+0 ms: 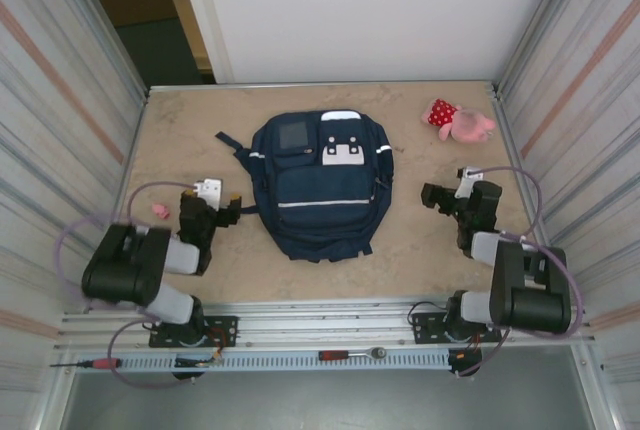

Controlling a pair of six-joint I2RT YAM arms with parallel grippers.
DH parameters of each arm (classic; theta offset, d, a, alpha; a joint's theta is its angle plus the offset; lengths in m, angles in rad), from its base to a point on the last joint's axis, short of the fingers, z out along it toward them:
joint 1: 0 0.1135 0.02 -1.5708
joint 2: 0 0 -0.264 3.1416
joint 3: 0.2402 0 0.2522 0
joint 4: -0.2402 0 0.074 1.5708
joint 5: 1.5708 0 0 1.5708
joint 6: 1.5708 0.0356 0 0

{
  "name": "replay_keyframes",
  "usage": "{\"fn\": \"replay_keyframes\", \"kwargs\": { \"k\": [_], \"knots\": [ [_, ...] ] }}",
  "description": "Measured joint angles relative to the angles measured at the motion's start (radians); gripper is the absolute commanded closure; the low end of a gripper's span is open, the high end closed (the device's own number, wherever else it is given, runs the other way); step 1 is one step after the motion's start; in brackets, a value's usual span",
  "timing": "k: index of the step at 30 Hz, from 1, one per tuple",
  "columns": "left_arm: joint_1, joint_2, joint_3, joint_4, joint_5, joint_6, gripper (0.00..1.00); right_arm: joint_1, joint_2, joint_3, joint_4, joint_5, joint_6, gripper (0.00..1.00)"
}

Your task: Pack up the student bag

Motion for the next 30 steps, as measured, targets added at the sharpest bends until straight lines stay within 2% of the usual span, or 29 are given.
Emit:
{"fn": "replay_keyframes", "kwargs": {
  "k": [3, 6, 15, 30],
  "knots": [
    [0.066, -0.009, 0.092, -0.083, 0.078, -0.03, 0.01, 0.048, 0.138, 0.026, 0.131, 0.002, -0.028, 0.01],
    [0.117, -0.013, 0.177, -0.097, 0.093, -0.058, 0.01, 0.073, 0.172, 0.037, 0.142, 0.002, -0.039, 0.01],
    [0.098, -0.02, 0.196, -0.188, 0.138, -0.063, 0.01, 0.069, 0.172, 0.072, 0.161, 0.048, -0.04, 0.01],
    [0.098, -0.02, 0.196, -0.21, 0.152, -0.063, 0.01, 0.069, 0.172, 0.072, 0.161, 0.058, -0.04, 0.01]
  ]
}}
